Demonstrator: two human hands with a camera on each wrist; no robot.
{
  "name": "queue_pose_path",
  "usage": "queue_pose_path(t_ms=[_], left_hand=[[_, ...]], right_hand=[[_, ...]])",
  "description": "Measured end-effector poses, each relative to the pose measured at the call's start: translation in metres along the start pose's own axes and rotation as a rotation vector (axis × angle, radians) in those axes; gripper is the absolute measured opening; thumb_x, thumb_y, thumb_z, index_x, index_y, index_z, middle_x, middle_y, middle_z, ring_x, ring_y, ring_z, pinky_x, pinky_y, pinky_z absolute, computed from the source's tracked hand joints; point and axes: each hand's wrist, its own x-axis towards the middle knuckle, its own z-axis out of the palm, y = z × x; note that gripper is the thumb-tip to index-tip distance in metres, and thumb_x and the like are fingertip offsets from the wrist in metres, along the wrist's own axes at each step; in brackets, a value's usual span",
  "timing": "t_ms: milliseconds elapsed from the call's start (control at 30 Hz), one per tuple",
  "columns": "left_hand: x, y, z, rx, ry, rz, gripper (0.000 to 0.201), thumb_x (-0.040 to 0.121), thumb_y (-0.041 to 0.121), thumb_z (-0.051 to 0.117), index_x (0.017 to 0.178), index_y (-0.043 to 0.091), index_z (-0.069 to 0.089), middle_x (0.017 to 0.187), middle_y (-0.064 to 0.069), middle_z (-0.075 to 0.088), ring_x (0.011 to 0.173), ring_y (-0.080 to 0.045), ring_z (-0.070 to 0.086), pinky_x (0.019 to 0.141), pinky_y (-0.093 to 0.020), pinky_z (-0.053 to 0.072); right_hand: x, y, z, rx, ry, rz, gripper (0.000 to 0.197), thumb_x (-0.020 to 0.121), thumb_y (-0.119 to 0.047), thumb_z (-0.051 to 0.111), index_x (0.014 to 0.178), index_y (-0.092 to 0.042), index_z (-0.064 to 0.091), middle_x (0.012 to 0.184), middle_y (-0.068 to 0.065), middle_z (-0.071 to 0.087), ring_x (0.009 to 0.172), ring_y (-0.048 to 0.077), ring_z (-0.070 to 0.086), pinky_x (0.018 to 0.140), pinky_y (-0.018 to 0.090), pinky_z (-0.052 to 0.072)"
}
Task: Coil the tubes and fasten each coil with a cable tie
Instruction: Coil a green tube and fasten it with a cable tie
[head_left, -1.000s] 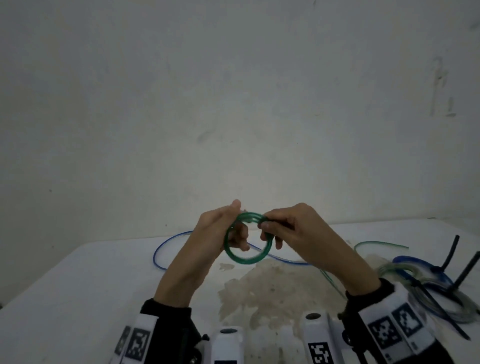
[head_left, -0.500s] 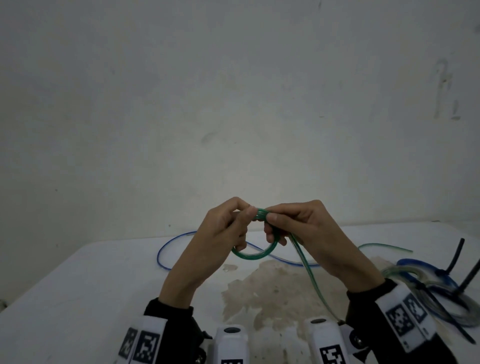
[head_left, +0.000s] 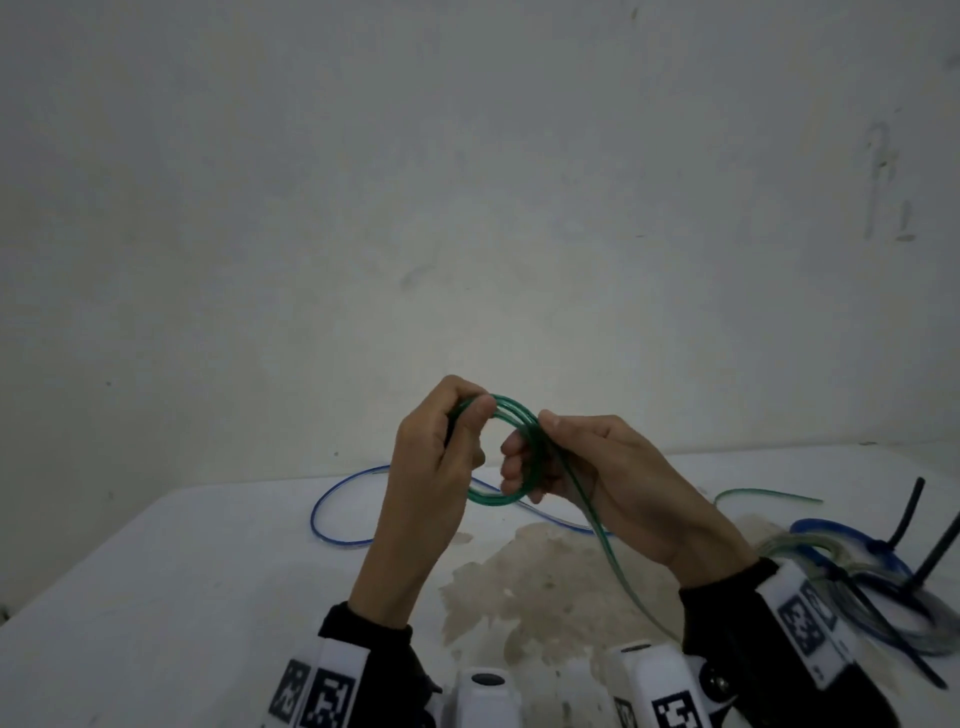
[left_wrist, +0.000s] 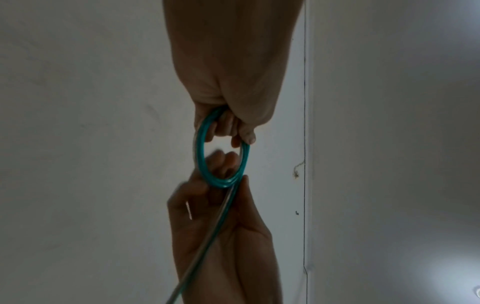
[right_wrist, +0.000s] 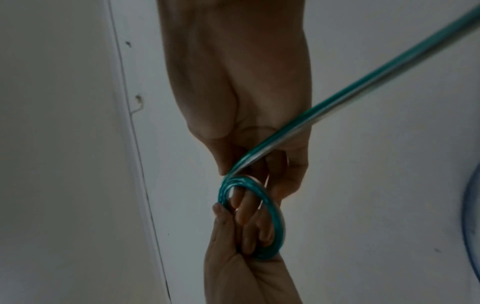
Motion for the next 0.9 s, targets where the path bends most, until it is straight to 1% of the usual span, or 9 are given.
queue_pose_path(t_ms=[100, 167, 300, 467, 567, 600, 700, 800, 900], left_hand=[[0.0, -0.001, 0.0, 0.005, 0.074, -0.009, 0.019, 0.092, 0.016, 0.045, 0.077, 0.007, 0.051, 0.057, 0.009, 0.047, 0.051, -0.005, 0.04, 0.051, -0.02, 0.039], [0.0, -0.003, 0.001, -0.052, 0.062, -0.075, 0.02, 0.096, 0.009, 0.046, 0.077, 0.005, 0.052, 0.055, 0.005, 0.042, 0.051, -0.01, 0.038, 0.051, -0.025, 0.038], [0.0, -0.009, -0.012, -0.194, -0.213, -0.246, 0.02, 0.096, 0.009, 0.043, 0.08, 0.002, 0.053, 0.053, 0.004, 0.043, 0.049, -0.012, 0.042, 0.056, -0.024, 0.041], [0.0, -0.01, -0.025, 0.087, -0.473, -0.201, 0.02, 0.096, 0.012, 0.046, 0.084, 0.003, 0.058, 0.067, -0.008, 0.06, 0.06, -0.009, 0.056, 0.061, -0.021, 0.043], [-0.002, -0.012, -0.016, 0.132, -0.38, -0.219, 0.025, 0.097, 0.008, 0.042, 0.074, 0.009, 0.052, 0.055, 0.001, 0.053, 0.053, -0.01, 0.052, 0.057, -0.022, 0.041], [-0.002, -0.012, -0.012, 0.136, -0.328, -0.222, 0.027, 0.097, 0.008, 0.041, 0.071, 0.011, 0.049, 0.051, 0.008, 0.05, 0.052, -0.011, 0.051, 0.058, -0.027, 0.041], [-0.001, -0.013, -0.005, 0.049, -0.163, -0.265, 0.028, 0.098, 0.01, 0.039, 0.071, 0.009, 0.047, 0.052, 0.009, 0.044, 0.047, -0.006, 0.045, 0.061, -0.04, 0.045], [-0.001, -0.013, -0.002, -0.013, -0.047, -0.294, 0.029, 0.098, 0.009, 0.039, 0.071, 0.008, 0.048, 0.05, 0.011, 0.04, 0.045, -0.004, 0.04, 0.056, -0.029, 0.045], [0.0, -0.013, -0.005, 0.0, -0.118, -0.302, 0.027, 0.098, 0.01, 0.039, 0.073, 0.007, 0.051, 0.053, 0.002, 0.05, 0.05, -0.007, 0.048, 0.057, -0.017, 0.042]], right_hand=[[0.003, 0.006, 0.004, 0.082, -0.011, 0.023, 0.034, 0.088, -0.026, 0.042, 0.092, -0.001, 0.065, 0.089, 0.018, 0.07, 0.092, 0.029, 0.066, 0.086, 0.036, 0.053], [0.004, 0.007, 0.004, 0.161, 0.012, 0.037, 0.029, 0.086, -0.022, 0.046, 0.088, -0.001, 0.065, 0.076, 0.014, 0.068, 0.081, 0.027, 0.067, 0.081, 0.034, 0.055], [0.003, 0.0, -0.004, 0.241, 0.029, 0.117, 0.024, 0.08, -0.015, 0.052, 0.079, 0.003, 0.067, 0.058, 0.009, 0.055, 0.059, 0.022, 0.057, 0.065, 0.027, 0.053], [0.002, 0.0, -0.005, 0.053, -0.013, 0.146, 0.024, 0.086, -0.014, 0.051, 0.081, 0.003, 0.067, 0.056, 0.006, 0.051, 0.056, 0.018, 0.054, 0.06, 0.022, 0.048], [0.003, 0.003, -0.002, -0.207, 0.072, 0.051, 0.027, 0.095, -0.011, 0.045, 0.083, -0.001, 0.066, 0.057, 0.005, 0.059, 0.059, 0.016, 0.058, 0.064, 0.022, 0.049], [0.004, 0.005, -0.001, -0.303, 0.103, 0.007, 0.026, 0.096, -0.012, 0.044, 0.084, -0.002, 0.066, 0.06, 0.005, 0.062, 0.061, 0.015, 0.06, 0.066, 0.022, 0.051], [0.007, 0.011, 0.001, -0.39, 0.125, -0.048, 0.022, 0.096, -0.01, 0.043, 0.092, -0.002, 0.063, 0.074, 0.008, 0.069, 0.071, 0.015, 0.065, 0.074, 0.023, 0.055], [0.011, 0.015, 0.003, -0.396, 0.135, -0.084, 0.021, 0.096, -0.004, 0.04, 0.09, -0.002, 0.06, 0.074, 0.01, 0.069, 0.073, 0.018, 0.068, 0.076, 0.027, 0.057], [0.012, 0.015, -0.001, -0.59, 0.169, -0.179, 0.024, 0.096, -0.003, 0.043, 0.079, -0.01, 0.057, 0.064, 0.001, 0.066, 0.064, 0.02, 0.066, 0.071, 0.03, 0.057]])
